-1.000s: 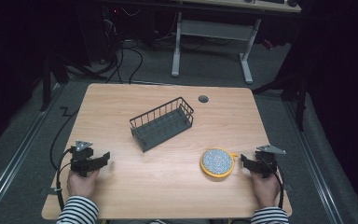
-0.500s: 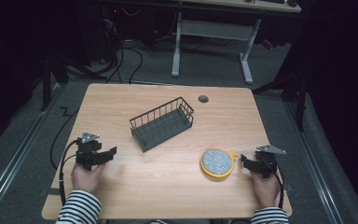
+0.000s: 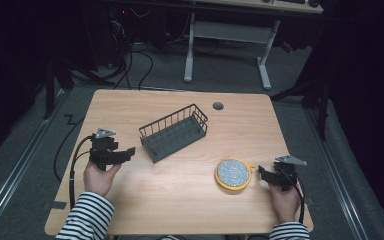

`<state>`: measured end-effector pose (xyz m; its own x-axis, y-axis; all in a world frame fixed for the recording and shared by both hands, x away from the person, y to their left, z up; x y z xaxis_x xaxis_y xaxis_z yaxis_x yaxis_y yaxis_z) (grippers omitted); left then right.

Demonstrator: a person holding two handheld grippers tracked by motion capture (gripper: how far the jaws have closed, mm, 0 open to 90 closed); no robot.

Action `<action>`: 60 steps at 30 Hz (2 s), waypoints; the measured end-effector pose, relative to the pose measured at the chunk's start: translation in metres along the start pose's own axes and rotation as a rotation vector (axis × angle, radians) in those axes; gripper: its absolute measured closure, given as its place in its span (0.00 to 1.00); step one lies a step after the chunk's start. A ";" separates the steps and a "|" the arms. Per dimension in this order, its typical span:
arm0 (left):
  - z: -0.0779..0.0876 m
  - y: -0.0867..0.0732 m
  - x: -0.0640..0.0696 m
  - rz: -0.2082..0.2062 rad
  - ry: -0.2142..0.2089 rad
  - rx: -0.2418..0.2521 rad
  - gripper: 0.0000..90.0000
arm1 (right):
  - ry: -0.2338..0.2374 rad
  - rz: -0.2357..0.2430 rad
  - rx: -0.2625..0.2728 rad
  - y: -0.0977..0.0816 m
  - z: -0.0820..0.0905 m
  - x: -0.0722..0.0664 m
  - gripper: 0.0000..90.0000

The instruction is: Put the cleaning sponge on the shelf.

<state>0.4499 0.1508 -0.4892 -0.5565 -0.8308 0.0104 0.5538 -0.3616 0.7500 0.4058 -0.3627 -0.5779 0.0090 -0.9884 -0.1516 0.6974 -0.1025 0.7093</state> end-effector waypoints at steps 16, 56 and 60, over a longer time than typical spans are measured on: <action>-0.015 0.052 0.017 -0.096 -0.003 -0.065 0.31 | -0.001 0.000 0.001 0.000 0.000 0.000 0.36; -0.052 0.044 0.026 -0.158 0.047 -0.211 0.47 | 0.008 -0.006 -0.002 0.000 0.000 0.000 0.36; -0.047 0.039 0.027 -0.164 0.045 -0.207 0.47 | 0.010 -0.008 -0.002 0.000 0.000 0.000 0.36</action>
<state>0.4856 0.0938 -0.4907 -0.6239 -0.7701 -0.1327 0.5761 -0.5680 0.5878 0.4055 -0.3627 -0.5777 0.0107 -0.9865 -0.1637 0.6989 -0.1097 0.7067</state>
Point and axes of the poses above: each handheld gripper's, and its own axes: z roughly backward along the jaws, y roughly out of its top, x roughly to its right, the point moved 7 cm from there along -z, roughly forward along the jaws, and after that the axes turned 13 degrees about -z, right-handed, at the moved point
